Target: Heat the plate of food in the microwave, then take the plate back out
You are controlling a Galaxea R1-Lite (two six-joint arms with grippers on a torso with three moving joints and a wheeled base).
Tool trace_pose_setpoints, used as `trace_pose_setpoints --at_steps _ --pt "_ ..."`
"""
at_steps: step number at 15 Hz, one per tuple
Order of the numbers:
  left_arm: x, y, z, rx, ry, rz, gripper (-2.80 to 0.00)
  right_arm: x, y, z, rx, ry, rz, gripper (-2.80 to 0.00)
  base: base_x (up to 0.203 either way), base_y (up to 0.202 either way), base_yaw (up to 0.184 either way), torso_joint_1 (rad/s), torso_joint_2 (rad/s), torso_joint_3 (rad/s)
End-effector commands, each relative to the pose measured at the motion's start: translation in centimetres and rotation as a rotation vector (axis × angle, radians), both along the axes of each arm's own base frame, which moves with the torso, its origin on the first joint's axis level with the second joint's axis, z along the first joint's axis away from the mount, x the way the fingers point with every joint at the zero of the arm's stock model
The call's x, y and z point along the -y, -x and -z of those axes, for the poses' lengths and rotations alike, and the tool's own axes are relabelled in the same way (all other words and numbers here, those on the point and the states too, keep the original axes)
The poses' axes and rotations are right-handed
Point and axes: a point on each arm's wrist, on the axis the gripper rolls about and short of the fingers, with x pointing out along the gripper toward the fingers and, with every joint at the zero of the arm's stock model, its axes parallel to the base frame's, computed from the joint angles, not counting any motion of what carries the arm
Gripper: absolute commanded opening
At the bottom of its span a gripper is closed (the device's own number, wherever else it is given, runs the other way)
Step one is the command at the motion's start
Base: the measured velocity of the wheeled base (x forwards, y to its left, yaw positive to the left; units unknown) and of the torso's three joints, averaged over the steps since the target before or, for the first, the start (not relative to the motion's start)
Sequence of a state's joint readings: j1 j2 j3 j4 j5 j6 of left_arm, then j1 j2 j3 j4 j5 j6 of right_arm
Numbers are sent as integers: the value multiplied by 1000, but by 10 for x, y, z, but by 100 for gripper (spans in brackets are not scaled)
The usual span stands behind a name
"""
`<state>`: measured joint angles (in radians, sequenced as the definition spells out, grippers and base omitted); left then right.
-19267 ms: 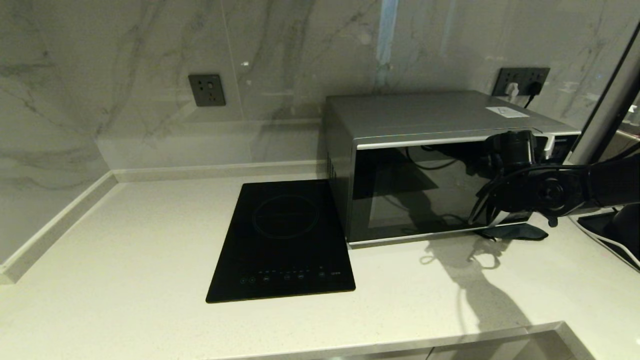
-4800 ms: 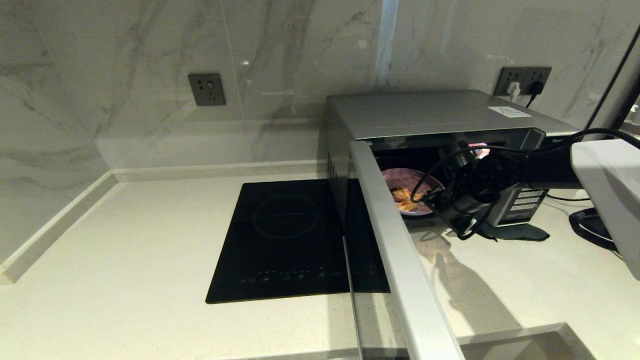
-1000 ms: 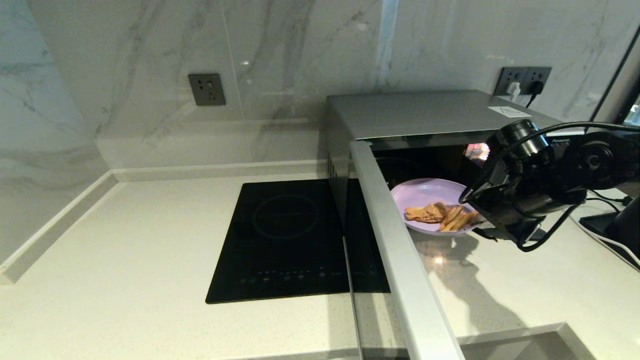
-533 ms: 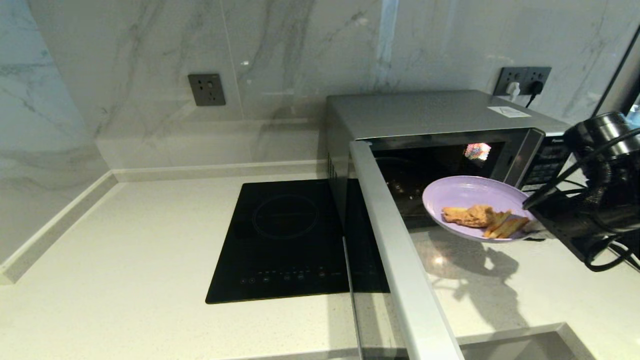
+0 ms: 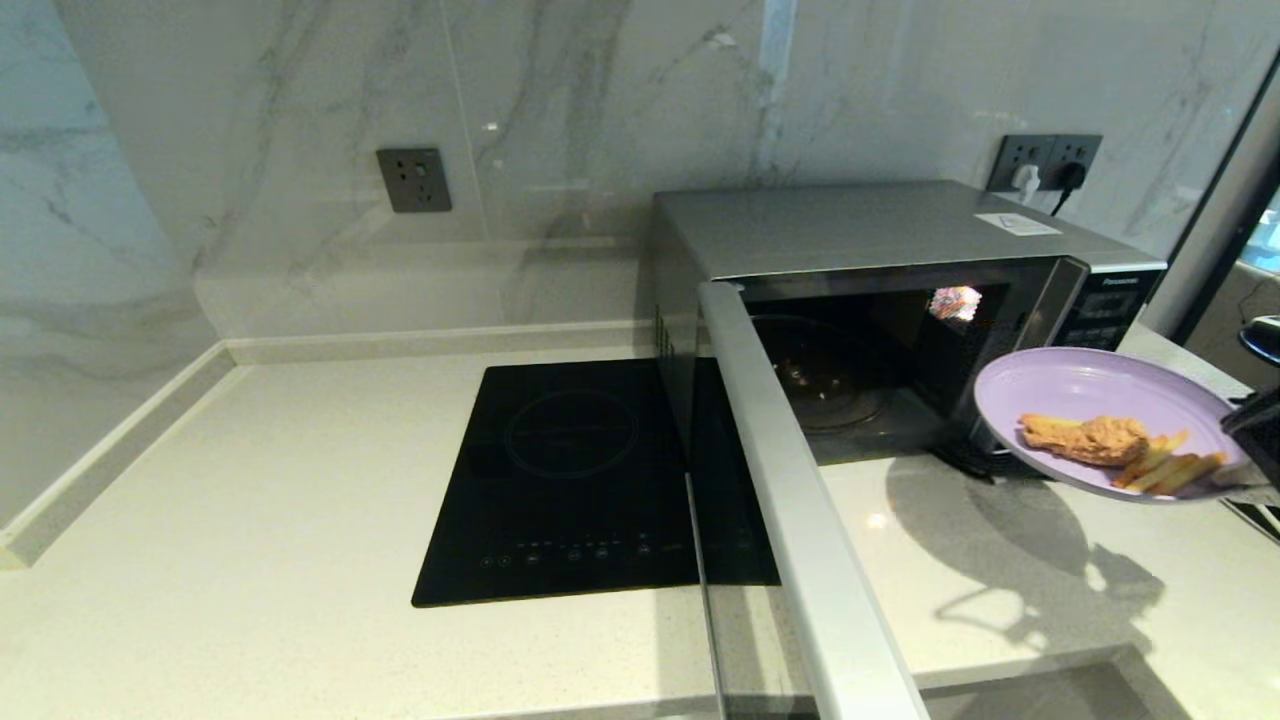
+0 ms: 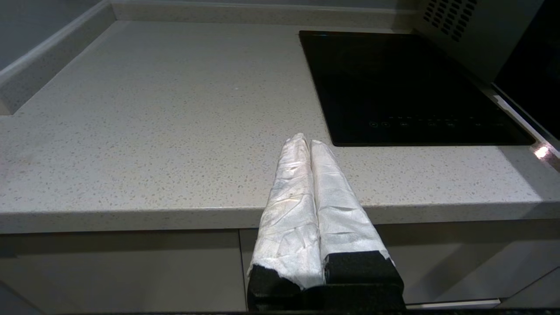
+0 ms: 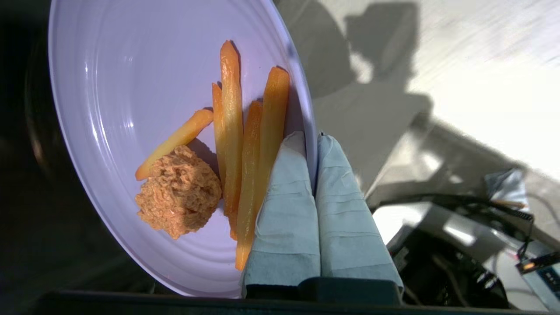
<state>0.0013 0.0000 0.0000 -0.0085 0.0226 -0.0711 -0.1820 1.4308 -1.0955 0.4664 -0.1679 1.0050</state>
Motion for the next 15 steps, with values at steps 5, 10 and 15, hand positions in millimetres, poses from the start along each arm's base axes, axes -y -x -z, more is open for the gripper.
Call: trace_pose_setpoints --at_steps 5,10,15 --pt "0 0 0 -1 1 -1 -280 104 15 24 -61 5 202 -280 0 0 0 0 0 0" --pt "0 0 0 -1 1 -1 -280 156 7 66 -132 -52 228 -280 0 0 0 0 0 0" --pt "0 0 0 -1 1 -1 -280 187 -11 105 -196 -52 201 -280 0 0 0 0 0 0"
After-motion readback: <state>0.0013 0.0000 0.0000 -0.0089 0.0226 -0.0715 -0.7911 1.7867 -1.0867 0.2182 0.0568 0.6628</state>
